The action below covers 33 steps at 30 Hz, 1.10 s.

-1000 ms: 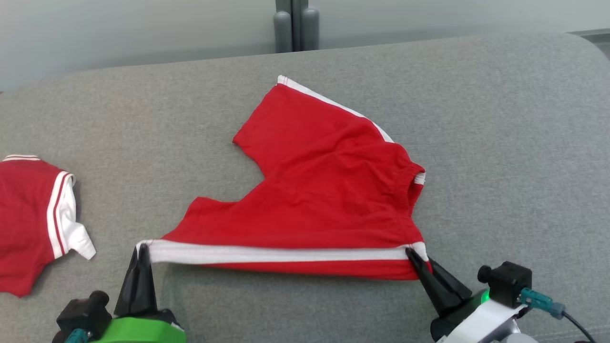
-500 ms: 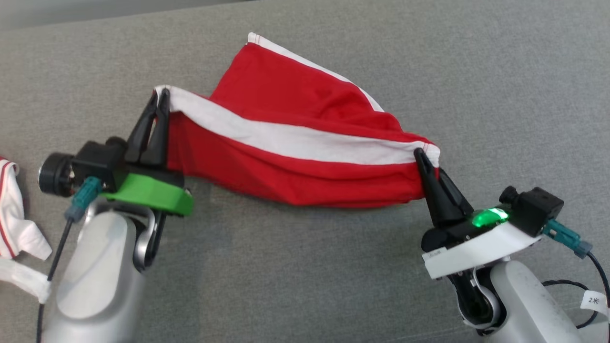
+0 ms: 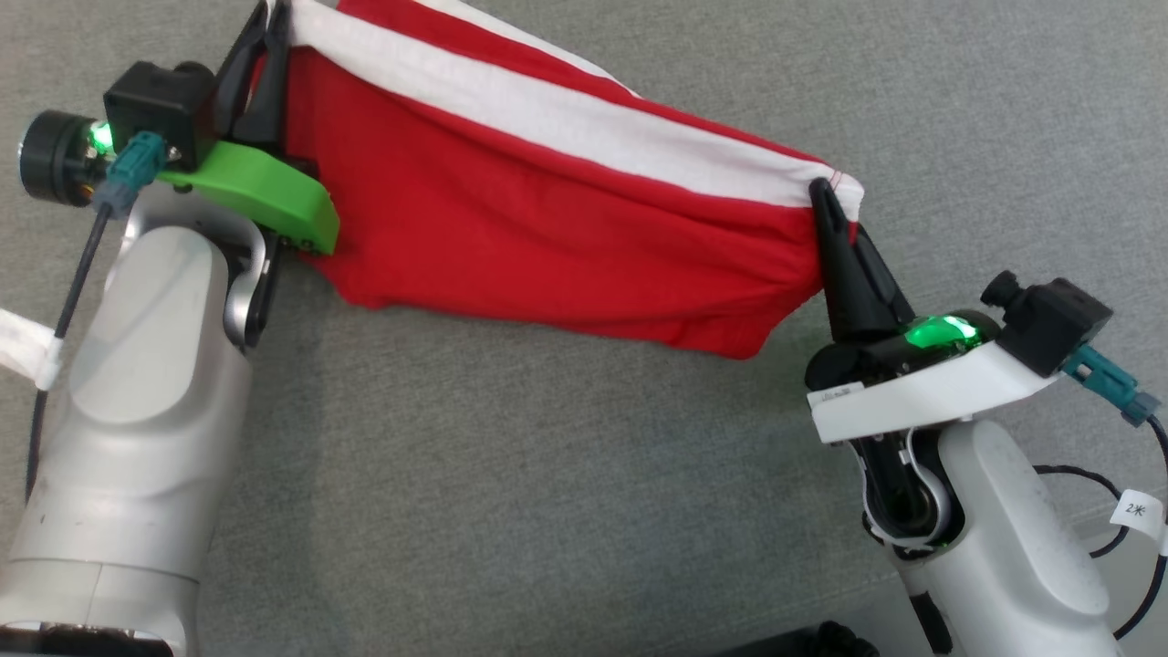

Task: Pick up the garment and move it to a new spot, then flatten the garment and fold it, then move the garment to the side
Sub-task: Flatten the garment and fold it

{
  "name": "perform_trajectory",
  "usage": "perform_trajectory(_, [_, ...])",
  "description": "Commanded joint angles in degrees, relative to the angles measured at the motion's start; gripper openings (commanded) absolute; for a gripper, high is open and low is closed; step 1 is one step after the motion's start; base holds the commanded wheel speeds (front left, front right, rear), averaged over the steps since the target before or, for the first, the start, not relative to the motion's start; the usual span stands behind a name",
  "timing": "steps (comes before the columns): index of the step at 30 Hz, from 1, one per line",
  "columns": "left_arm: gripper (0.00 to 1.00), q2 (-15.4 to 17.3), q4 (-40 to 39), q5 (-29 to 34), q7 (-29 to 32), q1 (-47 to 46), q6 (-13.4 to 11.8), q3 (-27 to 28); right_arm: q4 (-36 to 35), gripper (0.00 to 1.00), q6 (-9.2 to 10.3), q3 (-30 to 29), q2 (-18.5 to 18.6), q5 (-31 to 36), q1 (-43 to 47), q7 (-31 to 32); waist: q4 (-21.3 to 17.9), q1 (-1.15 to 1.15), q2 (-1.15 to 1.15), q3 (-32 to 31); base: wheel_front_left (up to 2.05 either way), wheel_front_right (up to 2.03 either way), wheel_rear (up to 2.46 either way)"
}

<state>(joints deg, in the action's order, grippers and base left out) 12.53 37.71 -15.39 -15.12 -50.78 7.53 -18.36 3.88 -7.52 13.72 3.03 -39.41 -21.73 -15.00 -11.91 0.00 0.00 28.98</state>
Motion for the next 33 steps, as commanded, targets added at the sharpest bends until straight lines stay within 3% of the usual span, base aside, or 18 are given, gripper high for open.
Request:
perform_trajectory(1, [0.00, 0.1, 0.9, 0.8, 0.0, -2.2, -0.1, 0.5, -0.4, 0.00, 0.06, -0.7, 0.0, -0.3, -1.2, -0.3, -2.7, 0.00, 0.00, 3.5, 0.00, 0.00, 0.00])
perform_trajectory(12, [0.00, -0.7, 7.9, 6.0, 0.0, -9.8, -0.4, -0.7, 1.1, 0.00, 0.06, 1.5, 0.0, -3.1, -3.5, -0.3, -3.4, 0.00, 0.00, 6.0, 0.00, 0.00, 0.00])
perform_trajectory(20, [0.00, -0.9, 8.2, 7.2, 0.0, -11.1, -0.4, 0.2, 2.1, 0.00, 0.06, 3.3, 0.0, -2.8, -2.0, -0.3, -3.8, 0.00, 0.00, 5.1, 0.00, 0.00, 0.00])
perform_trajectory(22, [0.42, -1.0, 8.2, 7.2, 0.0, -10.5, -0.5, 0.7, 2.1, 0.00, 0.06, 2.9, 0.0, -2.6, -1.8, -0.3, -3.9, 0.00, 0.00, 4.7, 0.00, 0.00, 0.00])
perform_trajectory(23, [1.00, -1.1, 8.0, 7.1, 0.0, -10.0, -0.6, 1.0, 2.0, 0.66, 0.06, 2.6, 0.0, -2.0, -1.7, -0.3, -3.9, 0.00, 0.00, 4.5, 0.00, 0.00, 0.00])
perform_trajectory(24, [1.00, -1.3, 8.1, 7.2, 0.0, -9.4, -0.6, 1.1, 2.0, 1.00, 0.06, 2.3, 0.0, -1.6, -1.6, -0.3, -3.9, 0.00, 0.00, 4.3, 0.00, 0.00, 0.00])
perform_trajectory(33, [1.00, -2.9, 7.8, 4.0, 0.0, -3.0, -0.8, 5.3, 3.8, 1.00, 0.06, -2.2, 0.0, 2.7, 0.8, -0.3, -2.3, 0.00, 0.00, 0.5, 0.00, 0.00, 0.00])
